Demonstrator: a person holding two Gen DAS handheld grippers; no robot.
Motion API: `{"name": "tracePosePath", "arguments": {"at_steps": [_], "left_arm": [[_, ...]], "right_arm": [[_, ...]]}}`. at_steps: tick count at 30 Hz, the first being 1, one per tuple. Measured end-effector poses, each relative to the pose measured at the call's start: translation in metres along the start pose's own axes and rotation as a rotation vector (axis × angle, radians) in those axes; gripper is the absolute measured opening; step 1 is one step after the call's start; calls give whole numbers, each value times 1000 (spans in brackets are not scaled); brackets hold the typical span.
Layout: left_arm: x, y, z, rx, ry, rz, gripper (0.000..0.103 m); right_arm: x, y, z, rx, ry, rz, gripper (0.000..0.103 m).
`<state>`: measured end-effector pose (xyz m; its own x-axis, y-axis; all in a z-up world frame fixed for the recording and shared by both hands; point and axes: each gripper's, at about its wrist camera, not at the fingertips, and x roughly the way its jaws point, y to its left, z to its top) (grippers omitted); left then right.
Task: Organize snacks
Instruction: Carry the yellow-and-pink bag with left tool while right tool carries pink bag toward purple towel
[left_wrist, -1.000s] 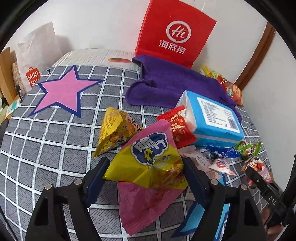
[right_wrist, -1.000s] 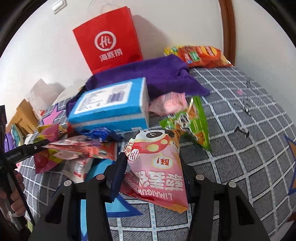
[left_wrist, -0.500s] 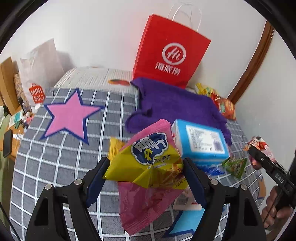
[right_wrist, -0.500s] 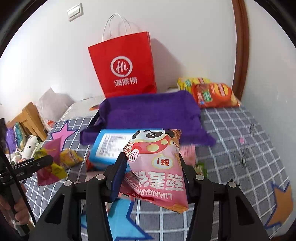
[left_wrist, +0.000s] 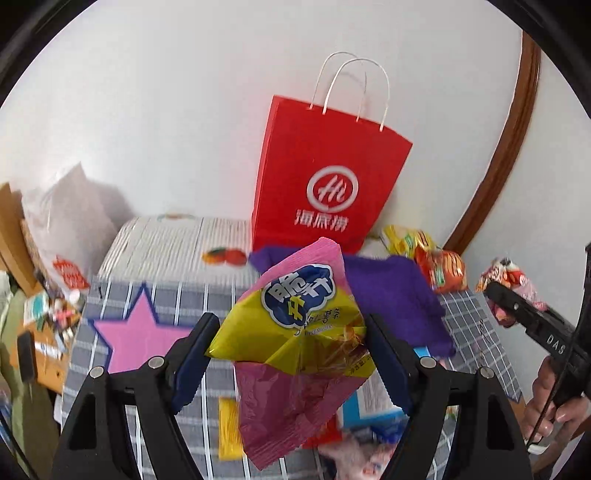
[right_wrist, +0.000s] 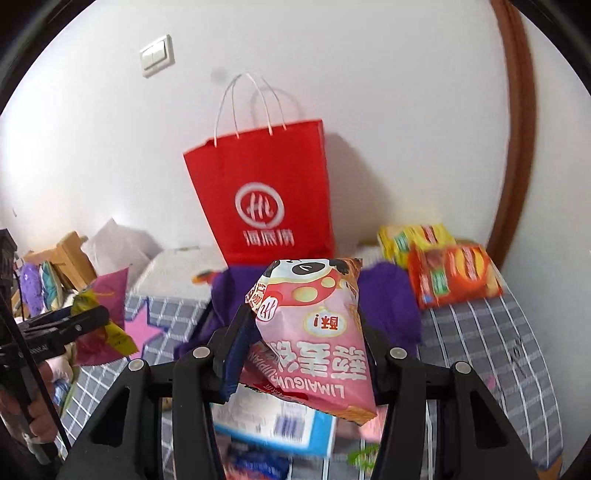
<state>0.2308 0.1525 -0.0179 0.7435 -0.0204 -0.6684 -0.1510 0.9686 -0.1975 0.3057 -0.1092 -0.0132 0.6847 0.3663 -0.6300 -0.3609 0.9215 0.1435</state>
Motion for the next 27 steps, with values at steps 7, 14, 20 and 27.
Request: {"name": "tracePosePath", "arguments": {"at_steps": [7,14,20,27], "left_arm": [[25,-14,48,-12,-33,-19,79],[69,-31,69,-23,-2,-49,79],[119,-41,68,-5,43,-42,79],[164,-26,56,-21,125,-27,79]], "right_arm": [[24,-2,54,-33,-48,21,50],[61,-18,69,-8,-47,53,51],[107,-44,61,31,4,55,51],[155,-57,49,18,109,-3,50]]}}
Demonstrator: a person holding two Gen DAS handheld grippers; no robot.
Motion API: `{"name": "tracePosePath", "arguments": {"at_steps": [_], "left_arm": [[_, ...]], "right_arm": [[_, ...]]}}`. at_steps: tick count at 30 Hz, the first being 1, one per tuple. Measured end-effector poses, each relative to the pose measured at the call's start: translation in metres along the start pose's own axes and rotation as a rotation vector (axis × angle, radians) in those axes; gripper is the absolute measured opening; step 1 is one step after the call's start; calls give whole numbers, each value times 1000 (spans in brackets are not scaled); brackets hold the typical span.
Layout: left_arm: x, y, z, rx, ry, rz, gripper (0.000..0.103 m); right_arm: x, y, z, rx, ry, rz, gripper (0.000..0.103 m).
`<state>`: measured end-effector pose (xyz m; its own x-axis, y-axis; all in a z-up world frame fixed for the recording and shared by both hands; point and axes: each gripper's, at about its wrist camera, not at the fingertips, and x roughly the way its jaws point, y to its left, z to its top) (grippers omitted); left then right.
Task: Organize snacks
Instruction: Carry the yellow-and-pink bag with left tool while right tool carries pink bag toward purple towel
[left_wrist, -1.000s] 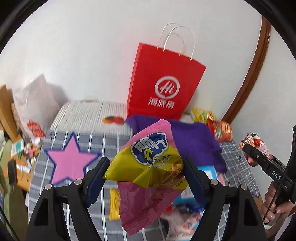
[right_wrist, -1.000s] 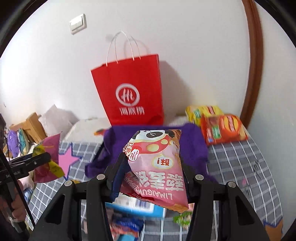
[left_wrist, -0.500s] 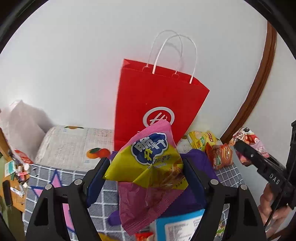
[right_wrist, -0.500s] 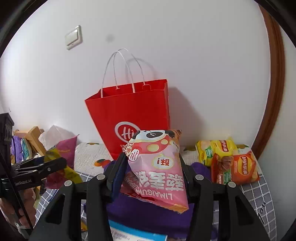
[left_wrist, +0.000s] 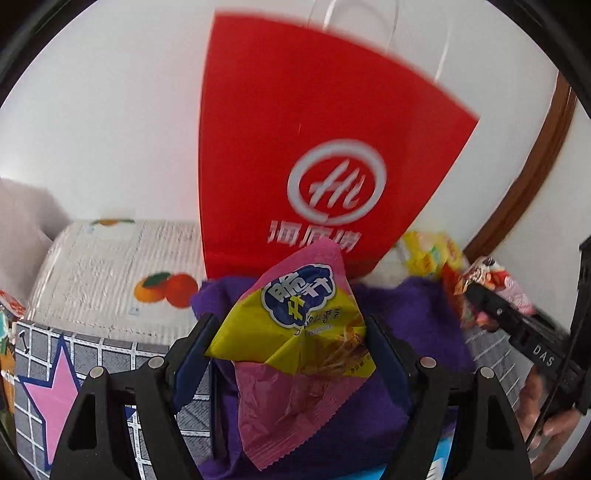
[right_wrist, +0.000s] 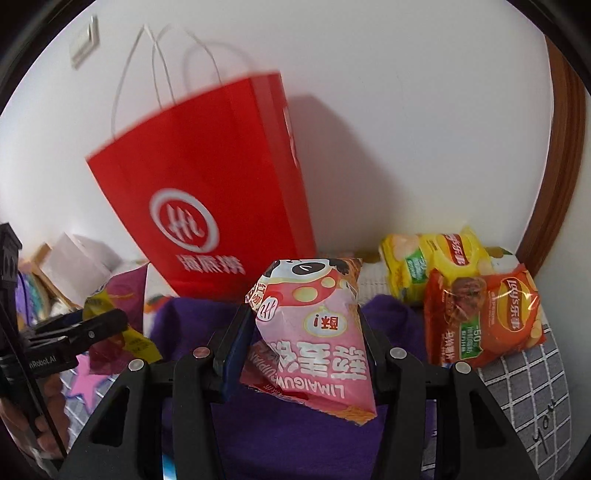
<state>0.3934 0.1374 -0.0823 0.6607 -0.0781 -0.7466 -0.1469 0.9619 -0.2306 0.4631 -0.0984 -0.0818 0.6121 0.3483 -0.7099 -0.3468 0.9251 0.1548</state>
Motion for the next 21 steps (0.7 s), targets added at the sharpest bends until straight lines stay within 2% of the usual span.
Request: {"name": "tracePosePath", "arguments": {"at_steps": [6,11,21], "left_arm": [[17,9,-1,-27,43,27,79],[29,14,-2,-54,79,38,79],[41,6,-4,-14,129,36,79]], "right_arm": [[22,-6,-9,-17,80,-13,50],[46,-21,-15,-1,176,-62,50],[60,-26,-20,5,219,-45,50]]}}
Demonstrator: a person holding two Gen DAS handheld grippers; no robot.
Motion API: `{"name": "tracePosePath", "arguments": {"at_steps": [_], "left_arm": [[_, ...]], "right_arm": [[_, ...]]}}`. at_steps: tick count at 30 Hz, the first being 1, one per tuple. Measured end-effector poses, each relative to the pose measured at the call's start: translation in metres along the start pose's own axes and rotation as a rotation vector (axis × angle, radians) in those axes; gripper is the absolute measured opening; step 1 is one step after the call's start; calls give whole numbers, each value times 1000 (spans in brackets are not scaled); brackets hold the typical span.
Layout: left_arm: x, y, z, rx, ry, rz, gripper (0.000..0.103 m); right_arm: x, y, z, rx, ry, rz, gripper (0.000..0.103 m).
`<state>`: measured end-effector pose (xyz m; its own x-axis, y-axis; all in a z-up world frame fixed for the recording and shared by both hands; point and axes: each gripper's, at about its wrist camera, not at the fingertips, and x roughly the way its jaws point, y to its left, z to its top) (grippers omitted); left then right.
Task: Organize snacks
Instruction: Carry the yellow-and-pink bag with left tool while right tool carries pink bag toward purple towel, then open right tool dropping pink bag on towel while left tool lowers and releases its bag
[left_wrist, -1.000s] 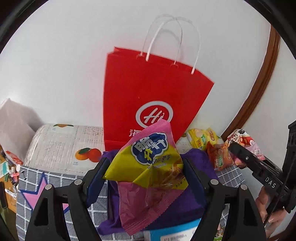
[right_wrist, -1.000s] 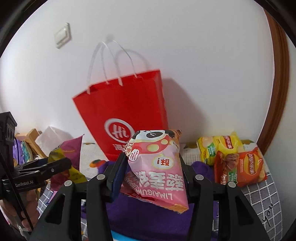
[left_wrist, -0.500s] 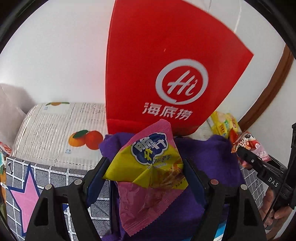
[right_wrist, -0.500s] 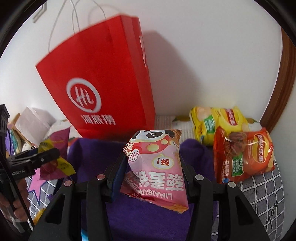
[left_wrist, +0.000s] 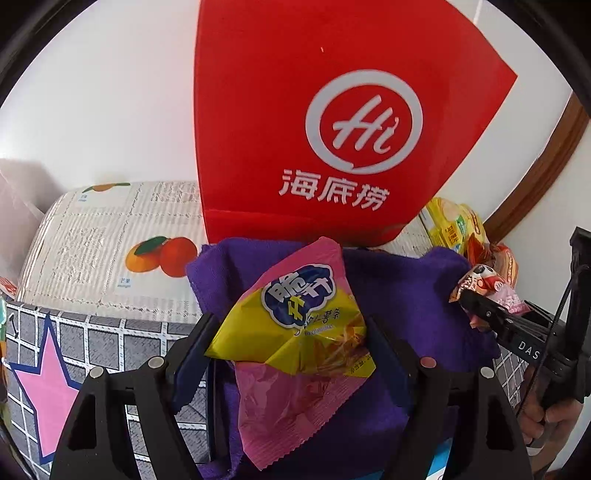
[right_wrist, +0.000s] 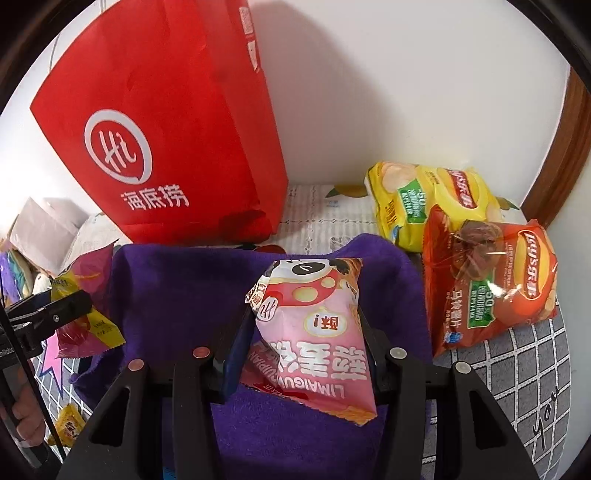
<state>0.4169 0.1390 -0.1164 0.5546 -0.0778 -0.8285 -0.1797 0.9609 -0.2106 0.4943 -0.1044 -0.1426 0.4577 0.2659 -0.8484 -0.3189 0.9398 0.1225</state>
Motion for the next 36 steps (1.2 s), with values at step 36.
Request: {"name": "tracePosePath", "arguments": {"at_steps": [36], "left_arm": [[32,-4,-13,6,128,-13,79]], "right_arm": [[40,5,-7,-39,147,-83,71]]}}
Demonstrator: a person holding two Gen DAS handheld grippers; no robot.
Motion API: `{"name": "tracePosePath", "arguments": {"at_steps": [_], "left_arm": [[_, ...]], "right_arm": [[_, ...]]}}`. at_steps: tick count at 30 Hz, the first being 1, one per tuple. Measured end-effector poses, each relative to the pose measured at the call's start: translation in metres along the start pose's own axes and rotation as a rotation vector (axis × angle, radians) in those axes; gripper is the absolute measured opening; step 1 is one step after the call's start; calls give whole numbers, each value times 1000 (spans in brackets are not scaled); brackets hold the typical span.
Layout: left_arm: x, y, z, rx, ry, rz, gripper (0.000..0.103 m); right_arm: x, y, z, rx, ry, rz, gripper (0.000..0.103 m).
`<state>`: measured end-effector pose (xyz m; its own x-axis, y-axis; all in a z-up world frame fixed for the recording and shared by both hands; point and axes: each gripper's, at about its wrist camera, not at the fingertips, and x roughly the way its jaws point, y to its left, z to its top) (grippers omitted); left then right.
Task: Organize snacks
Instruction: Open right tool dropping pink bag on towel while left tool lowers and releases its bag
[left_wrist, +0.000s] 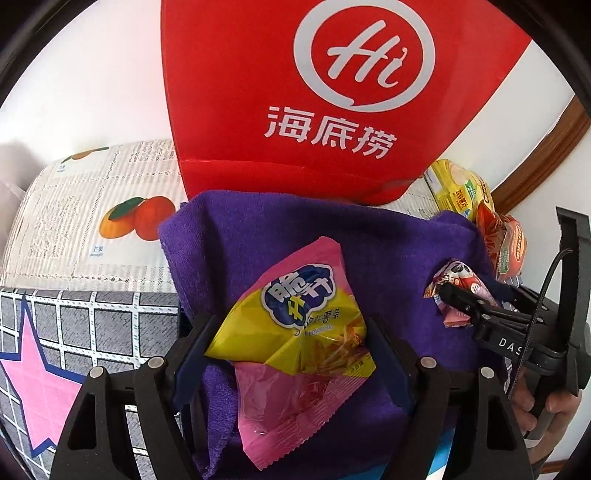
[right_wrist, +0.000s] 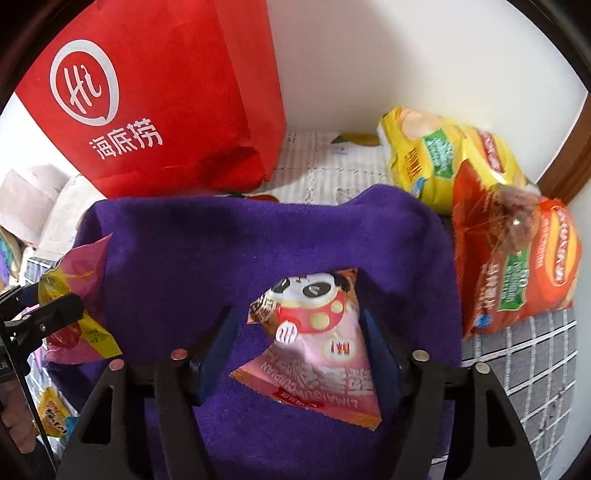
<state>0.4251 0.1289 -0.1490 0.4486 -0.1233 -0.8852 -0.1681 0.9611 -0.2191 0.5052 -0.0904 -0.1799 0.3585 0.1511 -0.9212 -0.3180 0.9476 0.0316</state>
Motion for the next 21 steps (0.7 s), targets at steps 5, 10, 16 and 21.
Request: {"name": "tracePosePath", "arguments": {"at_steps": [5,10,16,21], "left_arm": [[1,-3,0,12,-3,-6,79],[1,-1,1,5,-10,-20,79],[4,3,1,-8,1,-29,79],[3,4,1,-10,-2,-32,80]], "right_arm": [[-16,0,1,-4,-48,-16,74],[-33,5,3,-18,-70,-50,82],[-47,10,4,-17,-96,-57,83],[-52,11,3,-3,-136,-37,83]]}}
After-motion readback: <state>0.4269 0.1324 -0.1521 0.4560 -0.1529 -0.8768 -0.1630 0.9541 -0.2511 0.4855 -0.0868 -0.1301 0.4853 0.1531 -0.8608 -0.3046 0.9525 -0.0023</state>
